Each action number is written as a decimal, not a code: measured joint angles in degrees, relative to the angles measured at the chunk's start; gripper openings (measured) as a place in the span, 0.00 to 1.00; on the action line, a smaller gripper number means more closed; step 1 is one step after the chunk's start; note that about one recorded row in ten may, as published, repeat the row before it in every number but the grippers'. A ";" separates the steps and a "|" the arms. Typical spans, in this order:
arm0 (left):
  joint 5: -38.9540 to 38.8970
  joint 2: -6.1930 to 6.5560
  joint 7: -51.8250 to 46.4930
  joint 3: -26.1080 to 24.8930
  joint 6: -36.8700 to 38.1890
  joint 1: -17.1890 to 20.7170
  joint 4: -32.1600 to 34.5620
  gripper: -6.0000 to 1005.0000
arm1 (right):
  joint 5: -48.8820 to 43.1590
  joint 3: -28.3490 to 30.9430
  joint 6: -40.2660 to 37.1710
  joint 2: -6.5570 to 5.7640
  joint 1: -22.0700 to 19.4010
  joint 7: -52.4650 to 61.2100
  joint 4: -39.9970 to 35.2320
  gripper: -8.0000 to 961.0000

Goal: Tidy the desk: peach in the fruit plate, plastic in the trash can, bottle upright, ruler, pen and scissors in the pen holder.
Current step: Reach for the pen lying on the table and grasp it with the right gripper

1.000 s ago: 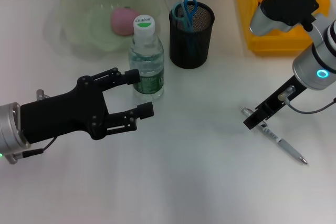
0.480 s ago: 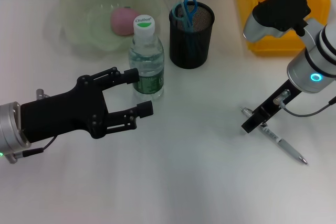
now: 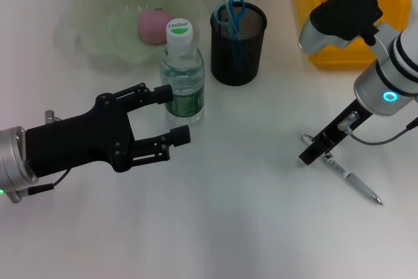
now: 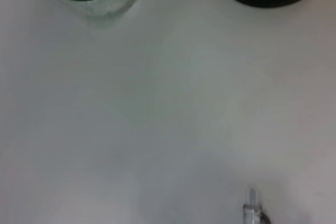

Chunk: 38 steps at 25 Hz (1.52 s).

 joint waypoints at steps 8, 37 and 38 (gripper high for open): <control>0.00 0.07 0.11 0.00 -0.01 0.04 0.08 0.80 | 0.00 -1.08 0.04 -0.10 1.00 -0.03 1.77 0.55; -0.33 0.18 1.41 -0.08 -0.08 0.09 0.06 0.80 | -0.02 -2.23 -0.57 -0.04 1.15 -0.12 0.92 0.36; -0.37 0.18 1.42 -0.09 -0.08 0.09 0.06 0.80 | -0.05 -3.04 -0.56 -0.08 1.17 -0.12 0.94 0.35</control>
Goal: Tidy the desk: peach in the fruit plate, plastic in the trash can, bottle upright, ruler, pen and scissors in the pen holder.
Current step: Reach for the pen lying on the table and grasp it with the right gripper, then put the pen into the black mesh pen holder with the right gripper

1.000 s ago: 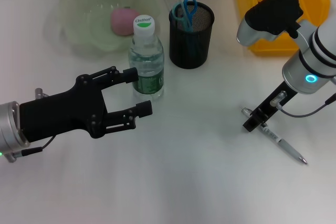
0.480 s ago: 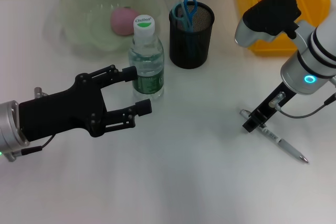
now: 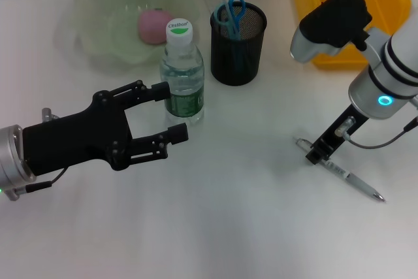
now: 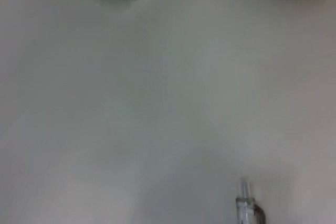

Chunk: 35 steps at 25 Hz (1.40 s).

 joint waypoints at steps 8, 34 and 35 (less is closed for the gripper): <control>-0.08 0.00 0.07 0.00 0.00 0.00 0.00 0.80 | -0.06 -1.08 0.41 -0.01 -0.31 0.00 -1.01 0.28; -0.19 -0.10 0.99 -1.42 0.29 0.89 -0.22 0.80 | 8.13 0.34 6.57 -0.14 -13.95 -3.21 -27.07 0.19; -0.18 -0.12 1.14 -1.50 0.31 0.89 -0.29 0.80 | 9.23 0.70 7.30 -0.12 -14.82 -3.88 -28.01 0.19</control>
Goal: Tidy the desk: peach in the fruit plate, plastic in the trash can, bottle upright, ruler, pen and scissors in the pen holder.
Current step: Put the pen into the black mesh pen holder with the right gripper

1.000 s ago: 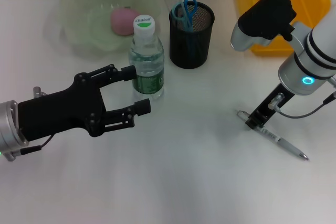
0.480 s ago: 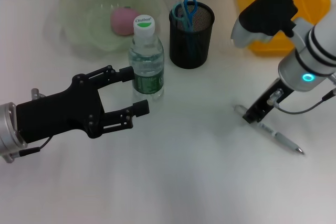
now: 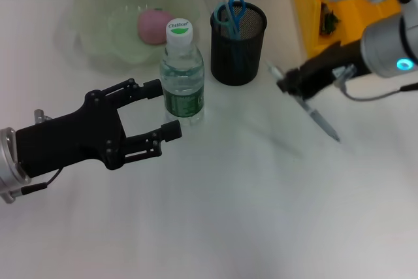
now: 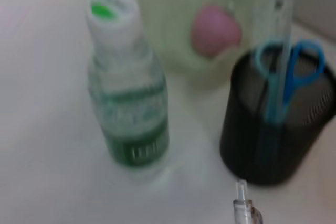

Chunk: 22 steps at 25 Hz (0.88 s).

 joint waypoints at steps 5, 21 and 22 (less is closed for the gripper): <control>0.02 -0.07 0.46 -0.17 -0.18 0.09 -0.19 0.80 | 9.53 4.16 5.43 0.06 -3.10 -5.22 -1.92 0.19; 0.03 -0.06 1.23 -0.73 -0.86 0.34 -0.29 0.80 | 48.70 5.70 25.09 0.15 -6.27 -42.27 13.96 0.19; 0.03 -0.08 1.23 -0.73 -1.09 0.34 -0.30 0.80 | 52.79 5.69 25.50 0.18 -5.96 -46.03 16.33 0.19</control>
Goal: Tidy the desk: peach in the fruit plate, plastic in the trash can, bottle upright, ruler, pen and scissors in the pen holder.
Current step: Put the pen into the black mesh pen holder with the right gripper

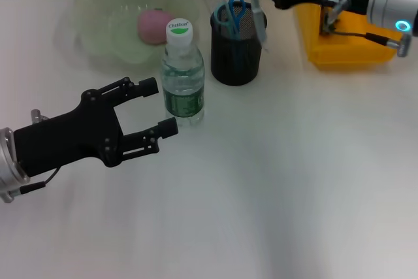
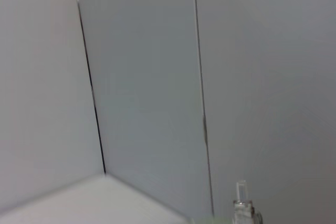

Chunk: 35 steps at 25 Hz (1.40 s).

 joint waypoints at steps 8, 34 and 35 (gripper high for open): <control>-0.06 -0.06 0.00 -0.16 -0.60 -0.01 -0.01 0.80 | 21.76 0.42 0.42 -0.10 2.04 -22.49 12.59 0.19; -0.75 -0.24 4.59 -3.42 -0.41 -0.59 0.04 0.80 | 39.58 5.92 -6.59 -0.19 10.78 -36.37 39.07 0.19; -0.75 -0.24 4.59 -3.42 -0.41 -0.59 0.04 0.80 | 39.58 5.98 -6.61 -0.24 11.50 -37.03 40.14 0.19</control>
